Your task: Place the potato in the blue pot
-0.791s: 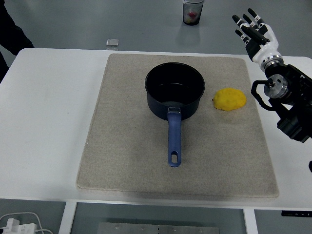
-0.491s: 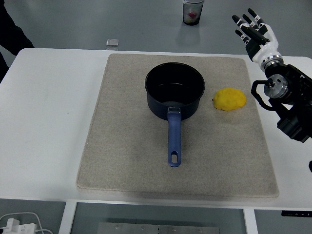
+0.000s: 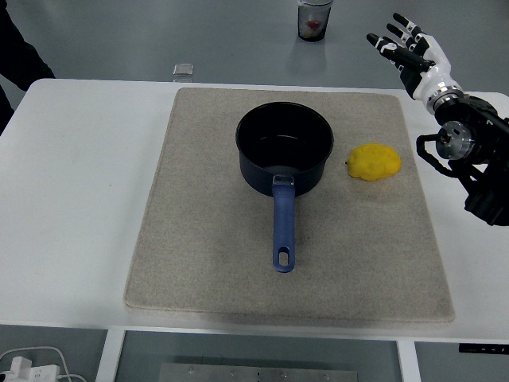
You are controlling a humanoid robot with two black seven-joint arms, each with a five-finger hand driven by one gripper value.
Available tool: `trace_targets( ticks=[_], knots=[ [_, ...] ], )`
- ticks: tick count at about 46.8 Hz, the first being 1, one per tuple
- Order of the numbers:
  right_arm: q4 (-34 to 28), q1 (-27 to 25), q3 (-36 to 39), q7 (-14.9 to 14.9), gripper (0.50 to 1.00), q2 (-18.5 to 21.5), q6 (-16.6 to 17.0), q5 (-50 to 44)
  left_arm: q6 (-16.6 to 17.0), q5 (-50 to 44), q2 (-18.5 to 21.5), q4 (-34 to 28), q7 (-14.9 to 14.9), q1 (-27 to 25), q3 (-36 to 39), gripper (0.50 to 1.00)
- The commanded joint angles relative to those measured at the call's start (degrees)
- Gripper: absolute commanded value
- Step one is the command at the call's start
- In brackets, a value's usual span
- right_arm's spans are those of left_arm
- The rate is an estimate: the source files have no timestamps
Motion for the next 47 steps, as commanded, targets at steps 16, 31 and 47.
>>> trace_targets(
  ticks=[16, 31, 47],
  knots=[
    [2.31, 2.62, -3.19, 2.36, 0.928, -3.54, 10.58, -11.33, 0.0, -0.01, 0.0, -0.01, 0.0, 0.27, 0.0, 0.996],
    [7.14, 3.77, -15.23, 7.28, 0.928, -10.39, 19.73, -20.28, 0.0, -0.01, 0.0, 0.25, 0.0, 0.27, 0.0, 0.996],
    [12.25, -0.89, -15.94, 16.89, 0.928, -17.16, 19.03, -32.33, 0.08, -0.01, 0.0, 0.25, 0.0, 0.35, 0.09, 0.996]
  ],
)
